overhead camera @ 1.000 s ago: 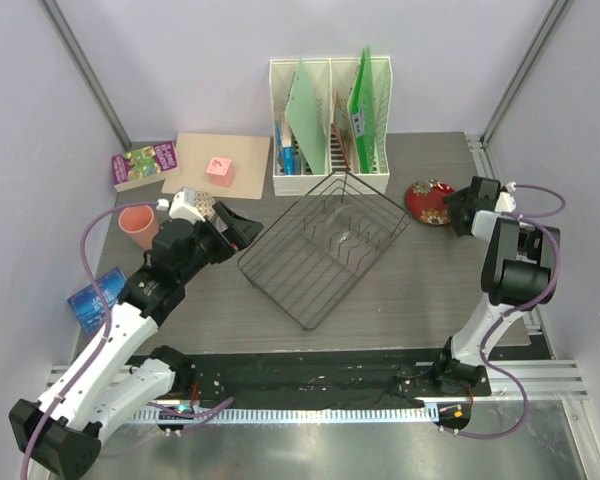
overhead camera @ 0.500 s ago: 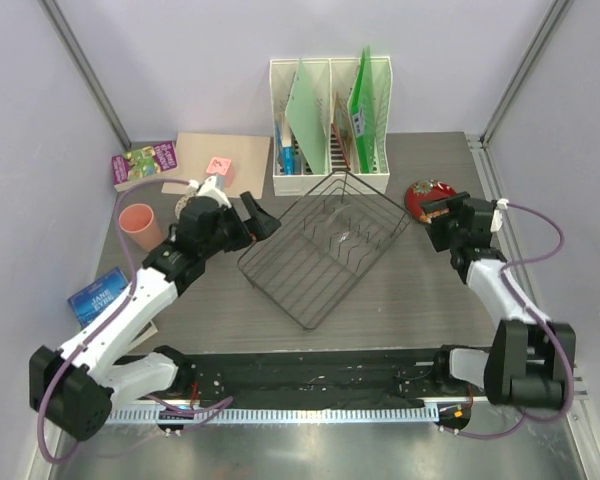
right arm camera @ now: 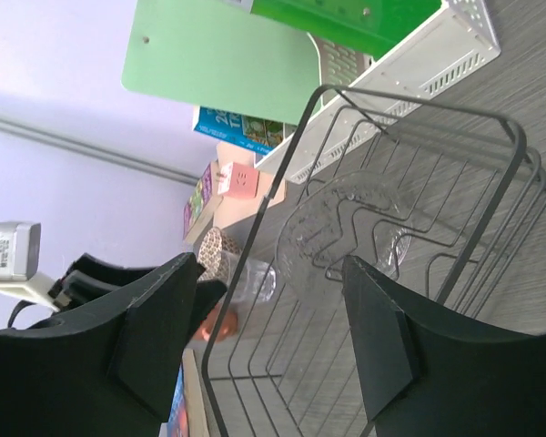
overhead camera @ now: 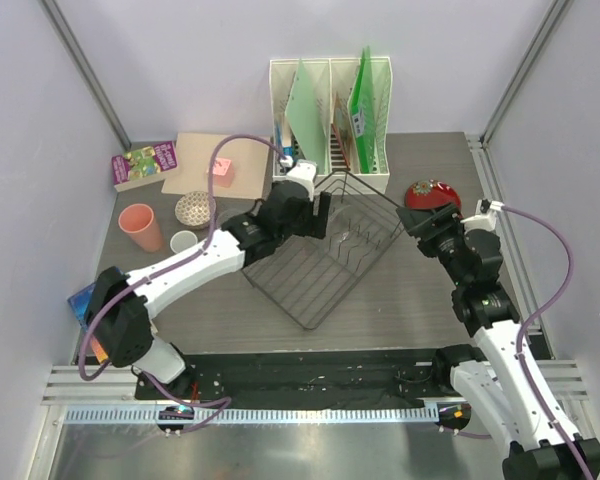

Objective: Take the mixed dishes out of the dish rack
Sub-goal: Pick up the plate from the dish rack.

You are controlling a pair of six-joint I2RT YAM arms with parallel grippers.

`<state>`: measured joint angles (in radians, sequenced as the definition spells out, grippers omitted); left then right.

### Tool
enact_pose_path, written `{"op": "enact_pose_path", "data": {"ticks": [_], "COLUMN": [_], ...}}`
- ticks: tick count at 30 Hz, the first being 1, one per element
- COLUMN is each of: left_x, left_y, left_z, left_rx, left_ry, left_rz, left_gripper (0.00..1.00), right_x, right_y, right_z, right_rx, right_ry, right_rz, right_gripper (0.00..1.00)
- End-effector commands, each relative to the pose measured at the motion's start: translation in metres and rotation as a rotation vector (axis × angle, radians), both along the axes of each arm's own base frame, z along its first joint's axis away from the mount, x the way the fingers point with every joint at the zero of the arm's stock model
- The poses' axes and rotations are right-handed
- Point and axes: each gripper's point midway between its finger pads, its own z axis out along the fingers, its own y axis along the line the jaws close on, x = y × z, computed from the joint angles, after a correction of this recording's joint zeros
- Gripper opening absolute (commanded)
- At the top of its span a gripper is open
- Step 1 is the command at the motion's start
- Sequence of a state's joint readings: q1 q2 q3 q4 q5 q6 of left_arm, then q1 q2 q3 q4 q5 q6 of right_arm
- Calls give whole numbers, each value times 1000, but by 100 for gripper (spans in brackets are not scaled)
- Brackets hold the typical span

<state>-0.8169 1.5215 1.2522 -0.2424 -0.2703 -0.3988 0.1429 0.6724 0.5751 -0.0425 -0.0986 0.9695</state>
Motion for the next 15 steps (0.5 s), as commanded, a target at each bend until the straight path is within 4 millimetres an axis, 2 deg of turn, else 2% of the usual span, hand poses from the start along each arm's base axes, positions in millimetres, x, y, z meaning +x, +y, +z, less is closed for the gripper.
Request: {"op": "enact_pose_path", "data": {"ticks": [1,3,4,10,13,14,15], "left_x": [19,20,22,27,30,32,37], "left_y": [9,2,0,-15,-22,-24,-29], "left_z": [4,2,-7,-21,-37,-49,-49], "left_rx": [246,284,326,314,345,374,366], "left_ry": [-200,-255,-261,-268,-252,-241,-251], "left_rz": [69,74,60,41,23,15,21], "left_gripper": [81,79,79,78,78,78,78], "right_x": [-4,-3,-3,-1,0,0,0], "right_y": [1,-3,-2,1,2,3,4], "right_z": [-20,-31,-31,-42,-48,-50,-51], "right_rx": [-64,-74,-73,-68,-64,-64,-61], "right_ry": [19,38,33,54,74,78,82], "right_rz": [10,-7,-5,11,16,20,21], "right_gripper": [70,70,70,70,70,70,70]}}
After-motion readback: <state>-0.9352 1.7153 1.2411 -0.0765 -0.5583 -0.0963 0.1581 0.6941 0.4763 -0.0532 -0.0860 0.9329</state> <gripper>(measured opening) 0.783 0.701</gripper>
